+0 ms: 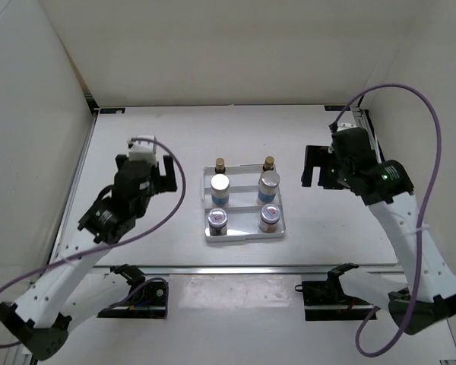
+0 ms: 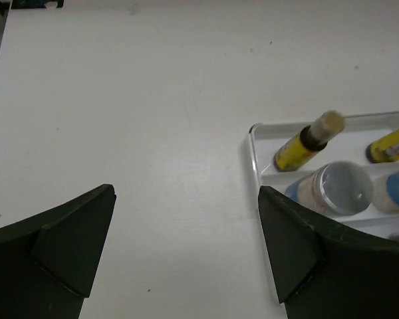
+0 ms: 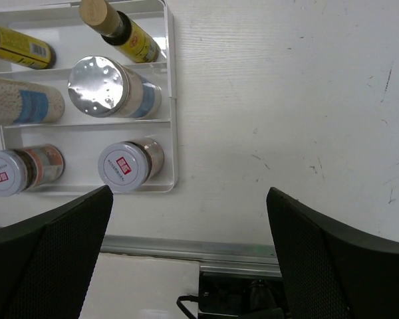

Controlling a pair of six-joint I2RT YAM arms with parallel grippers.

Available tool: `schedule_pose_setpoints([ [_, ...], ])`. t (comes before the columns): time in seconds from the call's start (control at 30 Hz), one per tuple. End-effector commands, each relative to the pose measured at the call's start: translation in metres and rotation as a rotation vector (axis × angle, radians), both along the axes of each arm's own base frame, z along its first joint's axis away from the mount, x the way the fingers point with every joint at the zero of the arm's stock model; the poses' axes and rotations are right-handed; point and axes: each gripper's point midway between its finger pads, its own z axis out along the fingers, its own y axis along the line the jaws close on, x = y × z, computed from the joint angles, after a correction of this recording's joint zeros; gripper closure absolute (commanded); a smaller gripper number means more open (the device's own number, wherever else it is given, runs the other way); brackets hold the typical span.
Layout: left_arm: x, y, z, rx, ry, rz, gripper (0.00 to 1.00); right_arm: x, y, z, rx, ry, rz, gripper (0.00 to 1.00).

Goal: Organize the condiment bottles

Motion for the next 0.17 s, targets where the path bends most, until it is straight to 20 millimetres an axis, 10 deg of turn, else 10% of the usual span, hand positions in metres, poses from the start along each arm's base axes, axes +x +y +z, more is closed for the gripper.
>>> schedule_pose_setpoints([
  [0.0,-0.029,0.022,-0.030,-0.026,0.010,0.033,0.00,-0.014,-0.013,0.004,-0.021,-0.027,-0.014,0.00],
  [0.13,-0.074,0.044,-0.008,-0.323,-0.162,0.059,0.00,-0.034,-0.026,0.016,-0.037,-0.094,0.013,0.00],
])
